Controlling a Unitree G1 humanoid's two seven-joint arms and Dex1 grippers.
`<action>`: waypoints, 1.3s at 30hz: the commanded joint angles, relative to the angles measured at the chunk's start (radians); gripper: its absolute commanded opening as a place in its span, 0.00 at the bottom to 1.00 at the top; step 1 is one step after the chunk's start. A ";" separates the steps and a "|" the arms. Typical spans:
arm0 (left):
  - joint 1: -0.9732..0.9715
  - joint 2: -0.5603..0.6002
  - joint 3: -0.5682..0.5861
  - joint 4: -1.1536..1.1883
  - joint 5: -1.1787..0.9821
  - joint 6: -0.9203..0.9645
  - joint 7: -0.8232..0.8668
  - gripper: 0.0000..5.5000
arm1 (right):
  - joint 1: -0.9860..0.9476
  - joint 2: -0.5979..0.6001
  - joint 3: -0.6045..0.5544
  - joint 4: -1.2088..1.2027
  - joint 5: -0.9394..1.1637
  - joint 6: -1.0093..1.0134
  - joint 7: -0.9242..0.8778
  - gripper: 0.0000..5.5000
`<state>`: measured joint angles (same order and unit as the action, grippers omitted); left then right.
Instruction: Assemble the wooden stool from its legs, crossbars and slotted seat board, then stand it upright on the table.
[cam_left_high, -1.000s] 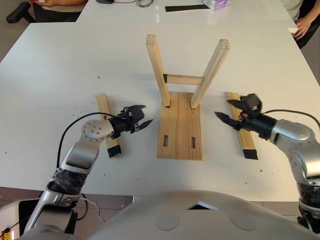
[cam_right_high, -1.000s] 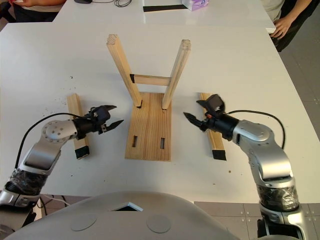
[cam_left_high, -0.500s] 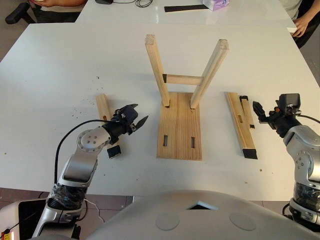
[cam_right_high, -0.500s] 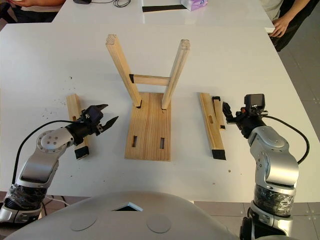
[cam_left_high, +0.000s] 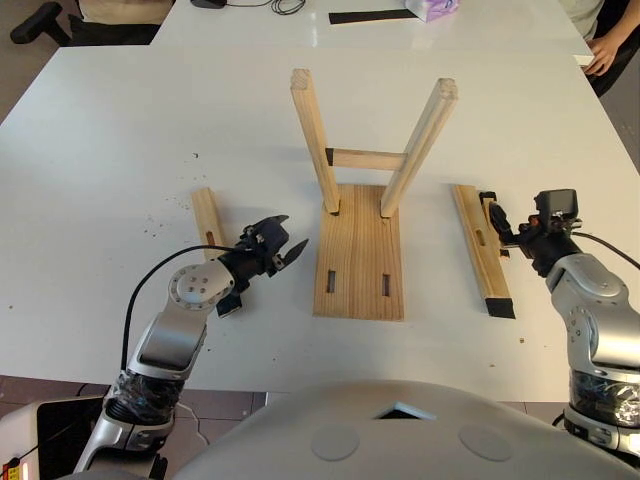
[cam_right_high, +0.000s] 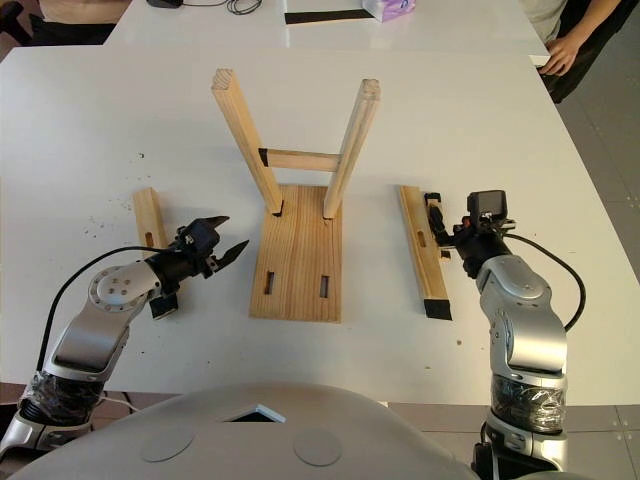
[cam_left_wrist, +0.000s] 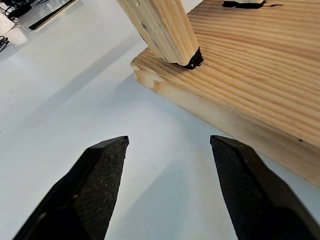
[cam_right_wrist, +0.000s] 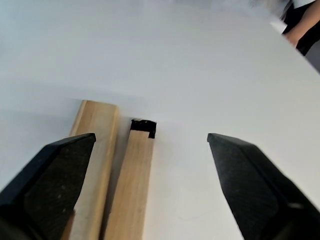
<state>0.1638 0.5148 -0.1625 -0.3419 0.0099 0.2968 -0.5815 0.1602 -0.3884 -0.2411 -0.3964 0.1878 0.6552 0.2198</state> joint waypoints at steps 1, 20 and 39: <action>0.004 0.000 -0.015 -0.012 0.014 0.013 0.008 0.56 | 0.014 -0.014 0.007 0.048 -0.040 -0.072 0.001 0.75; -0.042 -0.013 -0.026 0.002 0.006 0.030 -0.001 0.56 | 0.049 0.001 0.101 0.186 -0.132 -0.278 0.032 0.75; -0.036 -0.017 -0.034 0.007 0.012 0.027 0.005 0.56 | 0.005 0.018 0.009 0.197 -0.057 -0.282 0.031 0.75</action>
<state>0.1295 0.4980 -0.1928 -0.3300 0.0212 0.3153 -0.5794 0.1773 -0.3613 -0.2081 -0.2001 0.1215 0.3816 0.2577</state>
